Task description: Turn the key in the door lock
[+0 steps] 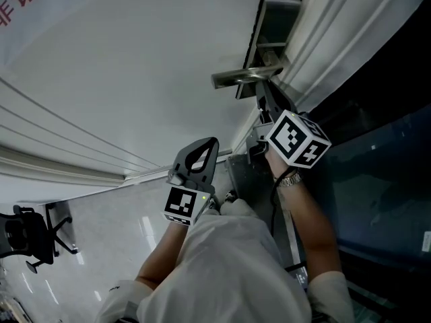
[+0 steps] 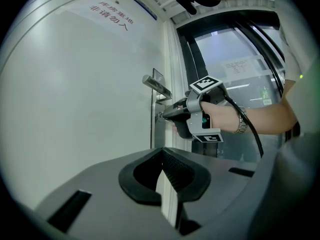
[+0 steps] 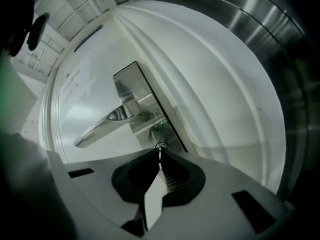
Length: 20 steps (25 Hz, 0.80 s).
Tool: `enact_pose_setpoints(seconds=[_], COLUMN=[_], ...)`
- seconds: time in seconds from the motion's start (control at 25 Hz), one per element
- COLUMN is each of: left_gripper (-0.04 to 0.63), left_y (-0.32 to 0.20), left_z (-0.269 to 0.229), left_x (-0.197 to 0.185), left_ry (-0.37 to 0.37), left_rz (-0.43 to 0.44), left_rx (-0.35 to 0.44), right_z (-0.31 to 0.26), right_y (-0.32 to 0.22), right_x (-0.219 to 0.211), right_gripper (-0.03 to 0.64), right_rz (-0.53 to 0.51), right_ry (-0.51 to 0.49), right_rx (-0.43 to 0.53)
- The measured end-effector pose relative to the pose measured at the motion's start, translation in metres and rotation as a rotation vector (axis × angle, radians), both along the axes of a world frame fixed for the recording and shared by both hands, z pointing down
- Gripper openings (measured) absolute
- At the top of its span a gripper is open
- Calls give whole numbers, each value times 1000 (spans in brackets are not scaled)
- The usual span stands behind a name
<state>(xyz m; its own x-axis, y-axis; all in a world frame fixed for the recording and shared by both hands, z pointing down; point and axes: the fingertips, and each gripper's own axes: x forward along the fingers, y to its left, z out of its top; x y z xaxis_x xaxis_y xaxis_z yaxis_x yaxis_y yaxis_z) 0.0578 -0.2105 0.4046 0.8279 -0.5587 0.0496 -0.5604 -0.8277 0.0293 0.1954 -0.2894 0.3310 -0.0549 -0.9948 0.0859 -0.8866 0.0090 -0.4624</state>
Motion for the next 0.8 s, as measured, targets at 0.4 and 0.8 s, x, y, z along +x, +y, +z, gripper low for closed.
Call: enact_pose_setpoints(seconds=[0.4, 0.8], left_gripper=[6, 6], left_y=[-1, 2], left_z=[1, 3], left_x=[-1, 1], left_ry=[9, 5], left_rz=[-12, -7], left_rx=[-6, -8], right_z=[4, 9], right_y=[0, 1], right_x=[4, 7], right_gripper=[11, 20], right_rz=[0, 39], right_ry=[-496, -800], right_rx=[50, 110])
